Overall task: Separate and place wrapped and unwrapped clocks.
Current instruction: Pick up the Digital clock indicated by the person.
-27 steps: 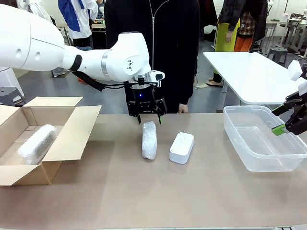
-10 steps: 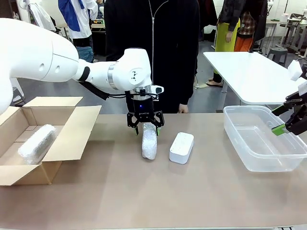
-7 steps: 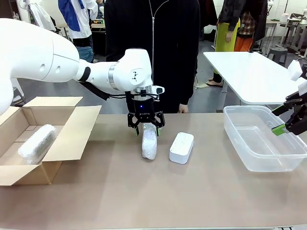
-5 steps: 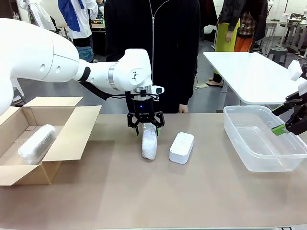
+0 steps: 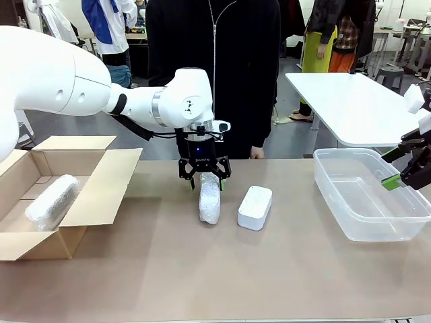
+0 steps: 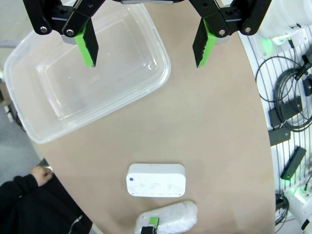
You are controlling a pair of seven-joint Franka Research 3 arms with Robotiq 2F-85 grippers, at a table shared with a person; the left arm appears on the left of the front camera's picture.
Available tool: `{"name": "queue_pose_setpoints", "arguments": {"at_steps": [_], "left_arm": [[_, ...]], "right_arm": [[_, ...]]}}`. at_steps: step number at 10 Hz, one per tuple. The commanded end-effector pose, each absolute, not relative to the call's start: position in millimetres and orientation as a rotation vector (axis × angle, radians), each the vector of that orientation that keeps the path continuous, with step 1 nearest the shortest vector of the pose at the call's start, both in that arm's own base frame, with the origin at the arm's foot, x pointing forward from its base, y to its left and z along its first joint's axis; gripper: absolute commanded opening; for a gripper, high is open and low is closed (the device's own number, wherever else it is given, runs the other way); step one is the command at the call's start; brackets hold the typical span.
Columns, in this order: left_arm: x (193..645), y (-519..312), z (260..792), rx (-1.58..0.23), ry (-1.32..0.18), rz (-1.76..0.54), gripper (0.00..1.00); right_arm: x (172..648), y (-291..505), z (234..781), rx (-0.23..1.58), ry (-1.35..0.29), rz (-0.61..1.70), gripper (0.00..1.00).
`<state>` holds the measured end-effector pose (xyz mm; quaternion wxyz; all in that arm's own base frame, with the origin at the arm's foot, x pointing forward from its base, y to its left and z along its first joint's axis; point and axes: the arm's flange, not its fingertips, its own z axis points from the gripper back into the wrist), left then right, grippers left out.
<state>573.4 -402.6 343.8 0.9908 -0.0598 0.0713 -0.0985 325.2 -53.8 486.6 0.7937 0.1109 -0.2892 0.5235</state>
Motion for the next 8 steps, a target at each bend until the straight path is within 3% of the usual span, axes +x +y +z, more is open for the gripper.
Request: {"name": "queue_pose_setpoints", "arguments": {"at_steps": [1, 2, 3, 4, 5, 6, 7, 8], "left_arm": [[570.6, -400.7, 344.8, -0.109, 0.127, -0.243, 0.82], [569.5, -401.0, 346.3, -0.097, 0.125, -0.255, 0.80], [568.8, -401.6, 347.3, -0.087, 0.124, -0.261, 0.62], [567.1, -402.9, 347.3, -0.079, 0.127, -0.272, 0.61], [565.9, -404.0, 346.8, -0.076, 0.135, -0.294, 0.42], [565.6, -404.1, 347.2, -0.071, 0.134, -0.294, 0.41], [565.5, -404.2, 347.5, -0.069, 0.134, -0.296, 0.22], [565.0, -404.4, 348.5, -0.061, 0.134, -0.299, 0.21]], "right_arm": [[327.5, -54.1, 484.2, 0.269, -0.645, 1.136, 1.00], [327.5, -54.1, 484.2, 0.269, -0.645, 1.136, 1.00], [327.5, -54.1, 484.2, 0.269, -0.645, 1.136, 1.00], [327.5, -54.1, 484.2, 0.269, -0.645, 1.136, 1.00], [327.5, -54.1, 484.2, 0.269, -0.645, 1.136, 1.00], [327.5, -54.1, 484.2, 0.269, -0.645, 1.136, 1.00], [327.5, -54.1, 484.2, 0.269, -0.645, 1.136, 1.00], [327.5, -54.1, 484.2, 0.269, -0.645, 1.136, 1.00]]}}
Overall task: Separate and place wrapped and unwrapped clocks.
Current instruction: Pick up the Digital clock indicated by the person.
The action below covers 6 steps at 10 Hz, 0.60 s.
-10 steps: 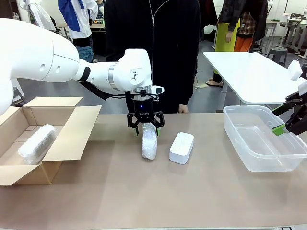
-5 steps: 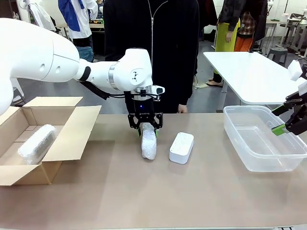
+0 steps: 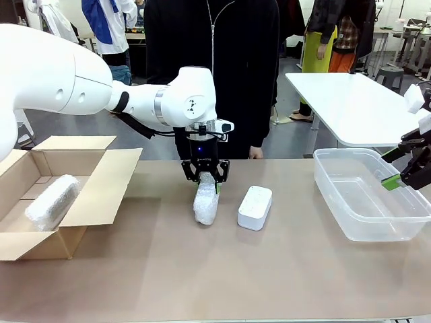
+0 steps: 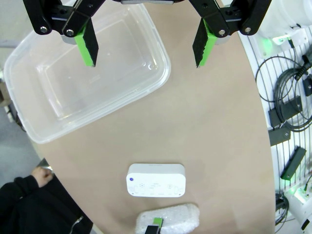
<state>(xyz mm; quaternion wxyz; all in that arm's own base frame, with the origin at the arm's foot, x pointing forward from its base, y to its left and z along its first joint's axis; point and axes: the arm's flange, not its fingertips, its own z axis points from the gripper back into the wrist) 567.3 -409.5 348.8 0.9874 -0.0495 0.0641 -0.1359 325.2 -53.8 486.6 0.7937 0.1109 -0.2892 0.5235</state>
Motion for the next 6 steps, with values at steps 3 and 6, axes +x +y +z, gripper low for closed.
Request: {"name": "queue_pose_setpoints", "arguments": {"at_steps": [3, 6], "left_arm": [[563.6, -402.9, 371.6, -0.064, 0.108, -0.309, 0.00], [565.0, -401.8, 409.3, -0.065, 0.069, -0.293, 0.34]], "right_arm": [[327.5, -54.1, 484.2, 0.269, -0.645, 1.136, 1.00], [327.5, -54.1, 484.2, 0.269, -0.645, 1.136, 1.00]]}}
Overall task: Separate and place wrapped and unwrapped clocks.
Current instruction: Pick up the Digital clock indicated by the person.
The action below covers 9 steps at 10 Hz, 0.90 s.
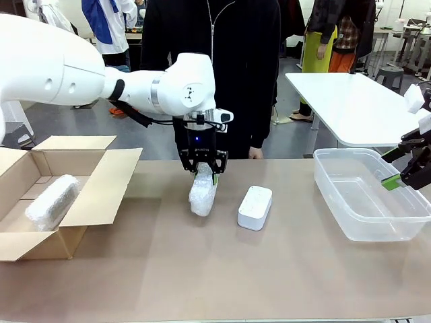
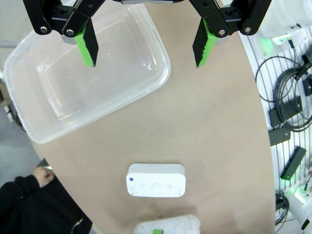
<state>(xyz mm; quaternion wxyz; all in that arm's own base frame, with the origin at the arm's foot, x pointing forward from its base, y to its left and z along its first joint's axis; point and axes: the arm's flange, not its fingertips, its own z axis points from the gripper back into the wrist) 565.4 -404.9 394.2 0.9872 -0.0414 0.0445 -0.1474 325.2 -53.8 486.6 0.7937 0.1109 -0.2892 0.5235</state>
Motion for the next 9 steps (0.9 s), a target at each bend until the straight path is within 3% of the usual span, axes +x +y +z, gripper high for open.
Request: {"name": "queue_pose_setpoints", "arguments": {"at_steps": [1, 2, 3, 4, 5, 7, 8, 9], "left_arm": [[565.6, -400.1, 422.0, -0.079, 0.048, -0.282, 0.14], [565.5, -399.5, 435.3, -0.092, 0.031, -0.280, 0.33], [563.0, -400.5, 448.9, -0.093, 0.003, -0.287, 0.00], [559.6, -402.6, 461.6, -0.083, -0.024, -0.296, 0.13], [556.5, -404.4, 467.7, -0.078, -0.032, -0.303, 0.00], [554.5, -405.7, 470.3, -0.068, -0.033, -0.305, 0.00], [553.8, -405.6, 470.6, -0.066, -0.032, -0.306, 0.33], [552.8, -406.1, 471.2, -0.066, -0.034, -0.308, 0.33]], "right_arm": [[327.5, -54.1, 484.2, 0.269, -0.645, 1.136, 1.00], [327.5, -54.1, 484.2, 0.269, -0.645, 1.136, 1.00], [327.5, -54.1, 484.2, 0.269, -0.645, 1.136, 1.00], [327.5, -54.1, 484.2, 0.269, -0.645, 1.136, 1.00], [327.5, -54.1, 484.2, 0.269, -0.645, 1.136, 1.00], [327.5, -54.1, 484.2, 0.269, -0.645, 1.136, 1.00], [327.5, -54.1, 484.2, 0.269, -0.645, 1.136, 1.00], [327.5, -54.1, 484.2, 0.269, -0.645, 1.136, 1.00]]}}
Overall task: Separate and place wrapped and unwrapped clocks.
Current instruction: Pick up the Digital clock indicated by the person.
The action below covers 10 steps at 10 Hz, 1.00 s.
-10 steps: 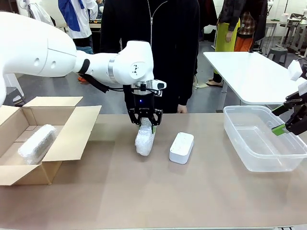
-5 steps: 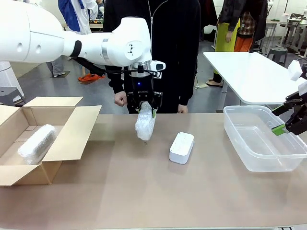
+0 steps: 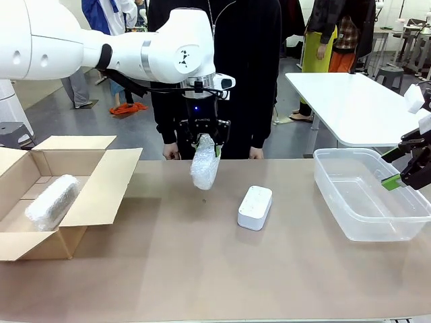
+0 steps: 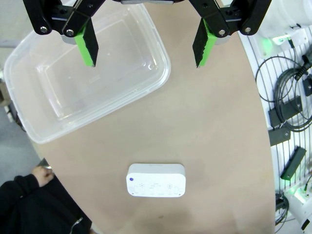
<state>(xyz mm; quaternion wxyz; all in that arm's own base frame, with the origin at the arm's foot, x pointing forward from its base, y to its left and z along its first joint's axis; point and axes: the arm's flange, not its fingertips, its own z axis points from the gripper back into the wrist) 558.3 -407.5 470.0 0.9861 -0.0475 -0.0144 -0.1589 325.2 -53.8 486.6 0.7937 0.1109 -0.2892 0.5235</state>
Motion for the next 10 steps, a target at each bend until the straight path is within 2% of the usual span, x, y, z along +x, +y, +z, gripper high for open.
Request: {"name": "queue_pose_setpoints", "arguments": {"at_steps": [1, 2, 3, 10], "left_arm": [[552.1, -406.0, 469.9, -0.090, -0.023, -0.314, 0.13], [552.2, -406.0, 468.6, -0.136, 0.012, -0.336, 0.33], [557.9, -407.8, 469.5, -0.095, -0.028, -0.320, 0.33], [557.9, -407.8, 469.5, -0.095, -0.028, -0.320, 0.33]], "right_arm": [[327.5, -54.1, 484.2, 0.269, -0.645, 1.136, 1.00], [327.5, -54.1, 484.2, 0.269, -0.645, 1.136, 1.00], [327.5, -54.1, 484.2, 0.269, -0.645, 1.136, 1.00], [327.5, -54.1, 484.2, 0.269, -0.645, 1.136, 1.00]]}}
